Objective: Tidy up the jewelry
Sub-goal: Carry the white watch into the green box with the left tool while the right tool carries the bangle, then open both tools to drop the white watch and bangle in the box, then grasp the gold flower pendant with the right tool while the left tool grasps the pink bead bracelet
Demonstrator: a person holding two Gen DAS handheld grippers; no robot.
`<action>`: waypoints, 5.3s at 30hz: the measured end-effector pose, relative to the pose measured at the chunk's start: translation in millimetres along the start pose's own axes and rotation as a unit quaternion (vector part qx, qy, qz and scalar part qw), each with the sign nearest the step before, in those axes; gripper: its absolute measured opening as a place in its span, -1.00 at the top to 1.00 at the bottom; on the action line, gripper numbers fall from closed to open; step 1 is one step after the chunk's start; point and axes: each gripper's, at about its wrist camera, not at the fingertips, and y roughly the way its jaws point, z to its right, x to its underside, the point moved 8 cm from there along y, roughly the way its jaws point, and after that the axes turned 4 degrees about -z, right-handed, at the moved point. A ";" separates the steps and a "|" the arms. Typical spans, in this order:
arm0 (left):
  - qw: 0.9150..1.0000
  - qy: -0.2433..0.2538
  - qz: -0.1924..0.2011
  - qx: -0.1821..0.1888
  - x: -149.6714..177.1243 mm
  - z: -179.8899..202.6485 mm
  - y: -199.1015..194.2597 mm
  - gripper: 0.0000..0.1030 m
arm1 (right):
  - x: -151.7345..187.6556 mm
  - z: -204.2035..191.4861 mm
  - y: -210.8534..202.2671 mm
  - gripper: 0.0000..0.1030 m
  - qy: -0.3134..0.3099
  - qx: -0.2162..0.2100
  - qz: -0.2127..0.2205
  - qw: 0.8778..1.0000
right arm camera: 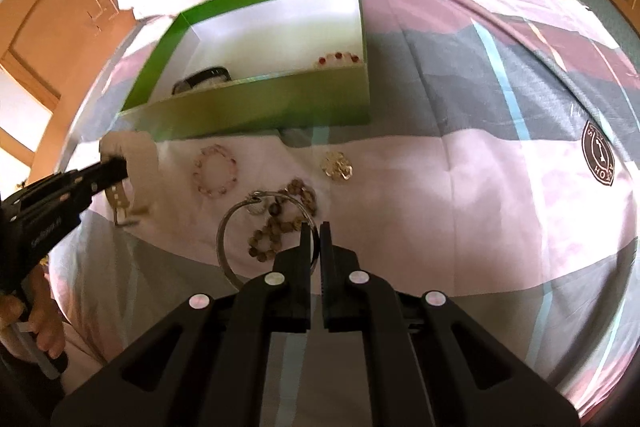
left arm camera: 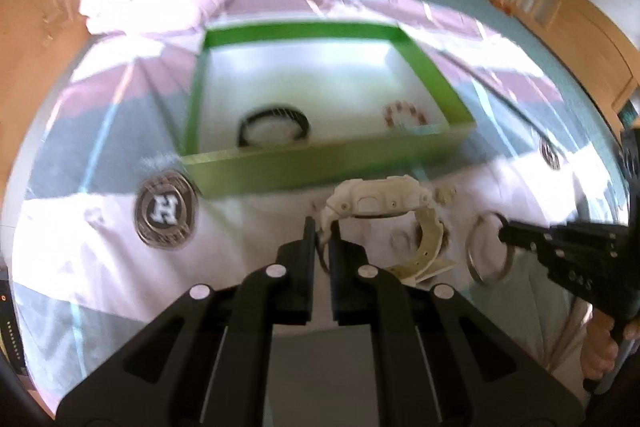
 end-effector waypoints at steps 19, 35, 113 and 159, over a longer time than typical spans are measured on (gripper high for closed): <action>0.996 -0.005 0.087 -0.010 -94.3 -27.2 18.2 0.89 | -99.1 -31.8 -14.2 0.93 -0.004 -0.007 0.122 0.992; 0.999 -0.006 0.018 -0.040 -126.2 -28.9 104.9 0.89 | -163.0 -22.4 76.5 0.93 -0.010 0.062 0.068 0.996; 0.993 -0.057 -0.084 0.059 -2.7 -3.0 58.9 -0.95 | -40.3 26.2 44.5 -0.43 0.094 -0.030 -0.007 0.995; 0.991 0.029 -0.130 -0.034 -4.7 6.2 124.0 0.86 | -52.4 26.5 81.2 0.53 0.090 0.019 -0.033 0.995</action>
